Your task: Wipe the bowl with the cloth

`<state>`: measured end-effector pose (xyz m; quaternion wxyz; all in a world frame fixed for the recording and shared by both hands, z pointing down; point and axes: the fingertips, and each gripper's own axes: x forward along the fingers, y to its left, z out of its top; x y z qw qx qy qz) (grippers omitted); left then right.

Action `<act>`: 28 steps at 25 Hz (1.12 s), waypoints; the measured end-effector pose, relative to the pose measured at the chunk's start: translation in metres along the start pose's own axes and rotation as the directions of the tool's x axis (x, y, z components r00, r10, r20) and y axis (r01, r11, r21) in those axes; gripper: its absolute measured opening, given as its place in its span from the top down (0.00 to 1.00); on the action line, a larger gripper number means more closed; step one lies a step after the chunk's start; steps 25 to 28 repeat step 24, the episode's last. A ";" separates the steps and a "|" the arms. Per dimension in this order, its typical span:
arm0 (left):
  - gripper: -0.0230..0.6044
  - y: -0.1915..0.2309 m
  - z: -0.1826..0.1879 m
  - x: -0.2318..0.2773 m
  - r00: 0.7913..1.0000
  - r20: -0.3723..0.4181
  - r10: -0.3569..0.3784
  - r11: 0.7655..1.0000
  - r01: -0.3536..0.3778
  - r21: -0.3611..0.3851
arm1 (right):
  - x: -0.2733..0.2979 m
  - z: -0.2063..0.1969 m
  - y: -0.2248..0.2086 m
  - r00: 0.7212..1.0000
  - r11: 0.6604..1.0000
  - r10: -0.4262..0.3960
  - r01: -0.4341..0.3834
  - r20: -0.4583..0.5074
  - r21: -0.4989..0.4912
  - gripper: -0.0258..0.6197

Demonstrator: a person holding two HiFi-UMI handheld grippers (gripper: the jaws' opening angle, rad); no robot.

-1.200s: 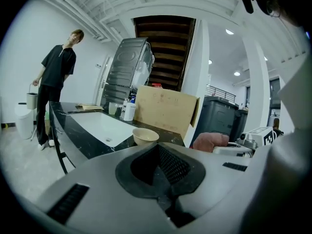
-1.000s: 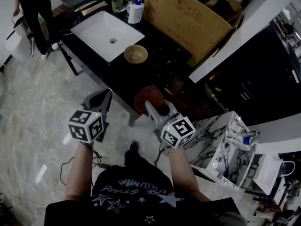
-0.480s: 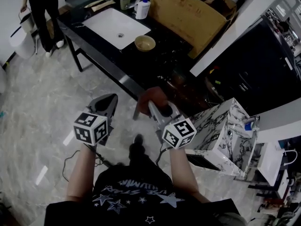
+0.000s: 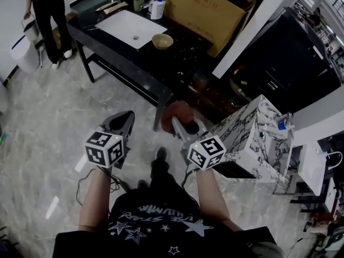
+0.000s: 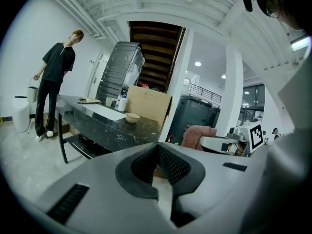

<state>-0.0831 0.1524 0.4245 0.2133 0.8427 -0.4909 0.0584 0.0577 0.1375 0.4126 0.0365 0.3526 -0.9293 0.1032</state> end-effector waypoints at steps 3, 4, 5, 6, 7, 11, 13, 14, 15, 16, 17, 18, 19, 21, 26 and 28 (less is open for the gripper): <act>0.95 -0.010 -0.008 -0.011 1.000 0.003 -0.014 1.000 0.014 0.005 | -0.017 -0.005 0.009 1.000 1.000 -0.018 0.018 0.001 0.007 0.88; 0.95 -0.013 -0.009 -0.014 1.000 0.005 -0.018 1.000 0.018 0.009 | -0.021 -0.007 0.012 1.000 1.000 -0.022 0.022 0.001 0.007 0.88; 0.95 -0.016 -0.011 -0.017 1.000 0.007 -0.021 1.000 0.021 0.011 | -0.025 -0.008 0.015 1.000 1.000 -0.025 0.025 0.000 0.005 0.88; 0.95 -0.018 -0.012 -0.019 1.000 0.007 -0.025 1.000 0.025 0.014 | -0.028 -0.009 0.017 1.000 1.000 -0.027 0.027 -0.001 0.002 0.88; 0.95 -0.021 -0.012 -0.021 1.000 0.007 -0.027 1.000 0.027 0.016 | -0.031 -0.010 0.021 1.000 1.000 -0.027 0.027 -0.003 0.000 0.88; 0.95 -0.028 -0.015 -0.031 1.000 0.008 -0.029 0.999 0.028 0.017 | -0.038 -0.010 0.033 1.000 1.000 -0.025 0.025 -0.002 -0.010 0.88; 0.95 -0.031 -0.016 -0.034 0.999 0.011 -0.031 0.999 0.031 0.016 | -0.041 -0.012 0.037 1.000 1.000 -0.022 0.021 -0.006 -0.014 0.88; 0.95 -0.032 -0.017 -0.035 0.999 0.011 -0.033 0.999 0.033 0.016 | -0.042 -0.012 0.038 1.000 1.000 -0.022 0.021 -0.010 -0.017 0.88; 0.95 -0.033 -0.018 -0.036 0.999 0.011 -0.034 0.999 0.034 0.016 | -0.042 -0.013 0.039 1.000 1.000 -0.023 0.023 -0.013 -0.019 0.88; 0.95 -0.033 -0.018 -0.036 0.999 0.010 -0.035 0.999 0.034 0.017 | -0.043 -0.013 0.040 1.000 0.999 -0.026 0.026 -0.016 -0.021 0.88; 0.95 -0.034 -0.017 -0.037 0.999 0.010 -0.035 0.999 0.035 0.017 | -0.043 -0.013 0.040 0.999 0.999 -0.029 0.028 -0.017 -0.022 0.88; 0.95 -0.034 -0.017 -0.038 0.999 0.011 -0.035 0.999 0.034 0.018 | -0.042 -0.012 0.041 0.999 0.999 -0.031 0.030 -0.019 -0.022 0.88; 0.95 -0.033 -0.016 -0.039 0.999 0.012 -0.034 0.999 0.034 0.018 | -0.042 -0.012 0.041 0.999 0.999 -0.032 0.031 -0.020 -0.023 0.88; 0.95 -0.032 -0.013 -0.040 0.999 0.015 -0.033 0.999 0.033 0.018 | -0.039 -0.011 0.042 0.999 0.999 -0.030 0.030 -0.024 -0.024 0.88; 0.95 -0.028 -0.011 -0.042 0.999 0.020 -0.030 0.999 0.030 0.015 | -0.037 -0.011 0.045 0.999 0.999 -0.026 0.025 -0.028 -0.028 0.88; 0.95 -0.028 -0.011 -0.042 0.999 0.020 -0.030 0.999 0.030 0.015 | -0.037 -0.011 0.045 0.999 0.999 -0.026 0.025 -0.028 -0.028 0.88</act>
